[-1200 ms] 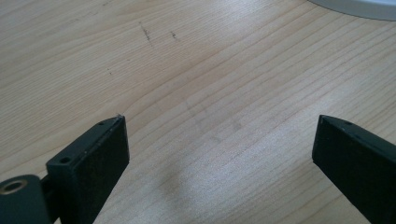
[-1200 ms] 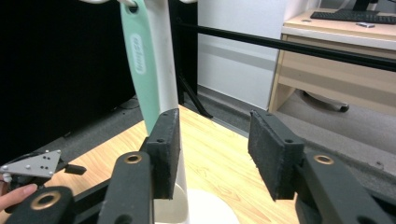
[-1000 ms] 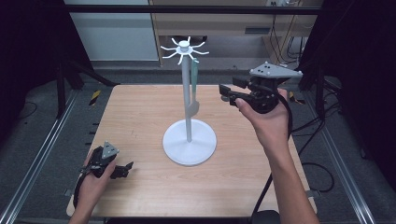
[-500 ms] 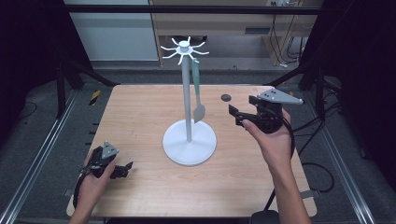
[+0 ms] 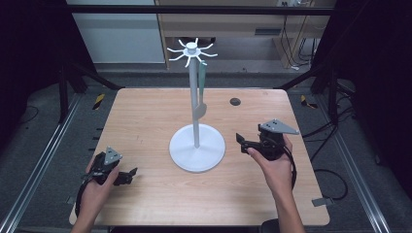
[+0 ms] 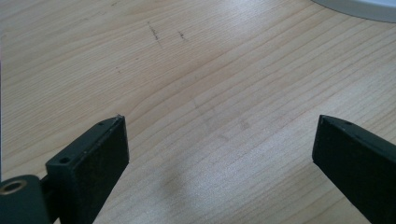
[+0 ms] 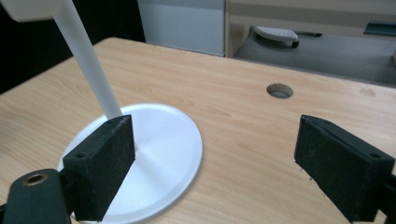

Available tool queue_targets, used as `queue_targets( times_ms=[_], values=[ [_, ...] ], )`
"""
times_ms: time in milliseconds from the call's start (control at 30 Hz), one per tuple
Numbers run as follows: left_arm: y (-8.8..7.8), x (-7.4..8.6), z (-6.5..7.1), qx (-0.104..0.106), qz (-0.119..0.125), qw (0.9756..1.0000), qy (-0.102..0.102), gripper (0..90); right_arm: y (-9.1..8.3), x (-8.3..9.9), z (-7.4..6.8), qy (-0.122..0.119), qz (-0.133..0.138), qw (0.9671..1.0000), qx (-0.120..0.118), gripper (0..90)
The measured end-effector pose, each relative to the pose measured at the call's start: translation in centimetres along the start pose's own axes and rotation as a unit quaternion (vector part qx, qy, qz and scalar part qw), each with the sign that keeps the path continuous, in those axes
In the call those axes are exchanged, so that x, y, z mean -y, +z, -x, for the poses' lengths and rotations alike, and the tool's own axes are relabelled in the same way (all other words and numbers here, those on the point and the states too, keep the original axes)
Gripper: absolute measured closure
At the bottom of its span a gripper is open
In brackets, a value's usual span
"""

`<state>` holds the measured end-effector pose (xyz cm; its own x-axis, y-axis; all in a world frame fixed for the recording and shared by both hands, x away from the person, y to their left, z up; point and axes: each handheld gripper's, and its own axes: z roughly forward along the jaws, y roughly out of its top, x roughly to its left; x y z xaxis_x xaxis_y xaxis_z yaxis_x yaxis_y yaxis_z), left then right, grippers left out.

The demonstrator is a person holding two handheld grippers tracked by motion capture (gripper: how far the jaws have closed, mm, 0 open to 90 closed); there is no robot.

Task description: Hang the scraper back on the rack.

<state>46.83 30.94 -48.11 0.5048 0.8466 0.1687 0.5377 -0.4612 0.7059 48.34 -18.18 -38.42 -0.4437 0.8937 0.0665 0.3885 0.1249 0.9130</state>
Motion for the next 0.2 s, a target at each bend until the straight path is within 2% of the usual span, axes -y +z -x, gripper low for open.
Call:
queue_targets(
  times_ms=[200],
  values=[
    [0.0, -0.1, 0.0, -0.001, 0.001, 1.0, 0.002, 3.4, 1.6, 3.1, 0.3, 0.019, -0.015, 0.9997, -0.007, 11.3]
  ],
)
